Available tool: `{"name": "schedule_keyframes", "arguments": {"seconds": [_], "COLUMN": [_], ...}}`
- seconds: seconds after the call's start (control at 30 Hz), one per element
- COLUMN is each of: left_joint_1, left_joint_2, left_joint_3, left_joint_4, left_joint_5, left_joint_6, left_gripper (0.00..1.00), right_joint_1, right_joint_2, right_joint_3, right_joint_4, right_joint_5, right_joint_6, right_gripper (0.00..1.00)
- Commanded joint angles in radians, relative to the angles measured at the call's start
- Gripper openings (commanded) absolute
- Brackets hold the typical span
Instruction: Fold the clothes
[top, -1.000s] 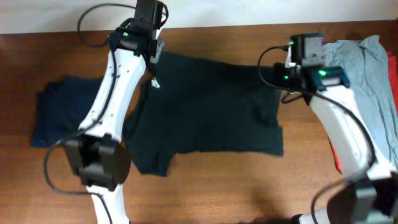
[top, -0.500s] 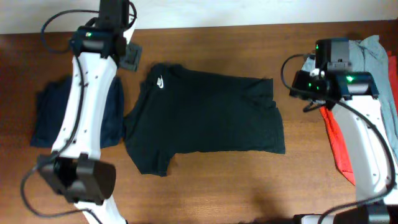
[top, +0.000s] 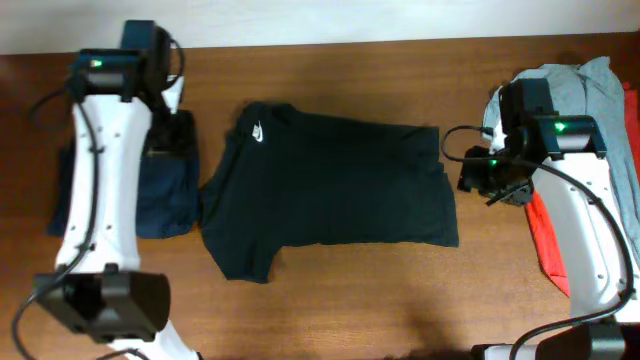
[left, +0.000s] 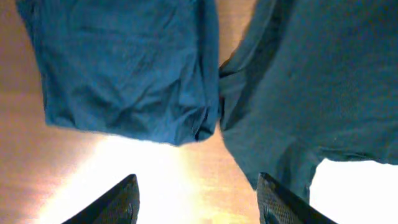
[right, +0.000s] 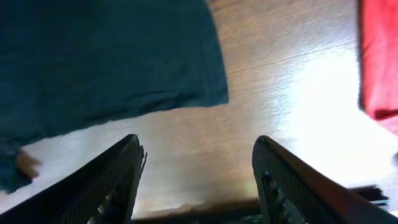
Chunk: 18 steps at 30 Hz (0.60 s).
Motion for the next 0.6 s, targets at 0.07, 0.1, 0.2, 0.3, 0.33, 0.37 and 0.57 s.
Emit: {"name": "schedule_keyframes", "arguments": {"seconds": [0.07, 0.1, 0.2, 0.3, 0.33, 0.37, 0.57], "left_joint_1": [0.035, 0.034, 0.034, 0.034, 0.034, 0.034, 0.034], "left_joint_2": [-0.230, -0.269, -0.382, -0.506, -0.534, -0.567, -0.637], "left_joint_3": [-0.020, -0.040, -0.158, -0.378, -0.444, -0.532, -0.964], "left_joint_4": [-0.039, -0.031, 0.021, 0.120, 0.153, 0.204, 0.486], "left_joint_5": [0.063, 0.069, 0.104, 0.115, 0.122, 0.150, 0.387], "left_joint_6": [-0.060, -0.062, -0.062, -0.074, -0.080, -0.080, -0.080], "left_gripper": [0.61, 0.61, 0.61, 0.62, 0.64, 0.66, 0.68], "right_joint_1": [0.003, 0.003, 0.003, 0.003, 0.003, 0.003, 0.002], "right_joint_2": [-0.124, -0.144, -0.214, -0.263, -0.268, -0.269, -0.211], "right_joint_3": [-0.004, -0.005, -0.026, -0.095, -0.122, -0.153, -0.366], "right_joint_4": [-0.035, -0.038, -0.027, 0.021, 0.037, 0.057, 0.232], "right_joint_5": [-0.052, -0.051, -0.039, -0.036, -0.037, -0.037, -0.071], "right_joint_6": [0.018, 0.018, 0.045, 0.072, 0.078, 0.078, 0.104], "right_gripper": [0.59, 0.60, 0.63, 0.73, 0.75, 0.78, 0.81]}}
